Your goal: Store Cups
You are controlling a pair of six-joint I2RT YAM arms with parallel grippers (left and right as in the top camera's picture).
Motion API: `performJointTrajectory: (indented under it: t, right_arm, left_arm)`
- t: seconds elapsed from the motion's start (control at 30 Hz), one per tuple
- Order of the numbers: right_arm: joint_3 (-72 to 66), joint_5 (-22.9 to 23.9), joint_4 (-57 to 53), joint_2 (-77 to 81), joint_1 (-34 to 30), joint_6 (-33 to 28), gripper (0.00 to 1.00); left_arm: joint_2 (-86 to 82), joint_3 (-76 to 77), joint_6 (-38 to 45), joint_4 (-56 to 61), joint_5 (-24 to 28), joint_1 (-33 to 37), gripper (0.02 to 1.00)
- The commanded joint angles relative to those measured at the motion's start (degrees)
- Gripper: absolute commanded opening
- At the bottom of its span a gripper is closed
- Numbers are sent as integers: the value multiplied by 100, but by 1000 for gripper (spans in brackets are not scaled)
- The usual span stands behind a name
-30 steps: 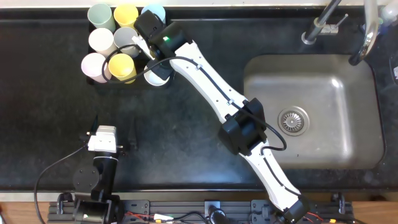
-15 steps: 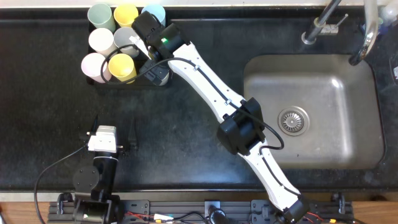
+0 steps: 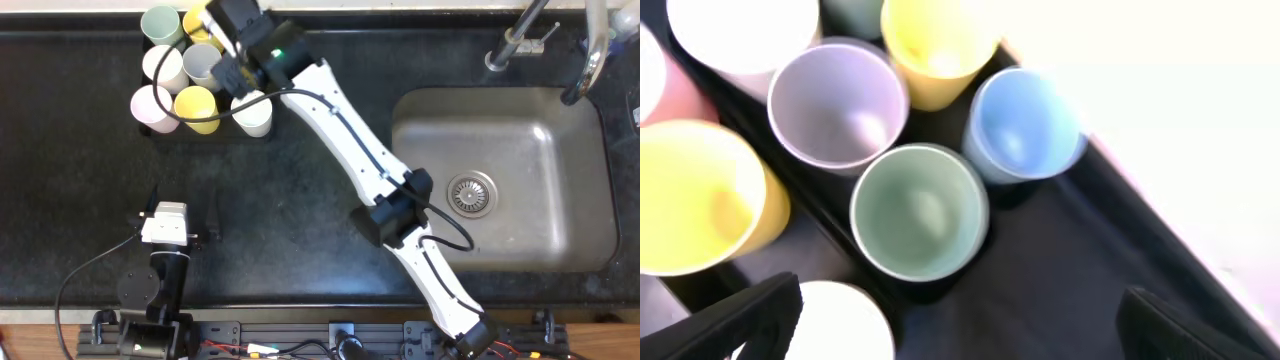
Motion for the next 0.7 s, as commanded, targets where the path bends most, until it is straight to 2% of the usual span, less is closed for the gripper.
performJointTrajectory:
  t: [0.03,0.1,0.2,0.27,0.37,0.4,0.43,0.53,0.7]
  right_arm:
    - [951,341,-555,-308,-81,103,998]
    - [1224,551,-957,-538,-138,120,996]
    - [1204,599,-1725,-1141,-433,531,998]
    - [1196,785,-2124,-1486,-715,507,998]
    - [1047,1987,-2124,-2006,-1163,1099,998]
    - [935,2297,-2124,-2221,-1300,1333,998]
    - [763,2398,-2124,-2459,-1427,1451,998]
    - [-221,2328,-2124,-3375,-1735,1458,996]
    - [-3307,2284,-2122,-5423,-2068,1735,996]
  left_arm:
    - [-57,-11,125,-11,57,33,998]
    - [-57,-11,125,-11,57,33,998]
    - [-57,-11,125,-11,57,33,998]
    - [-57,-11,125,-11,57,33,998]
    - [-57,-11,125,-11,57,33,998]
    - [-57,-11,125,-13,57,33,998]
    - [-57,-11,125,-11,57,33,998]
    - [-57,-11,125,-11,57,33,998]
    - [-57,-11,125,-11,57,33,998]
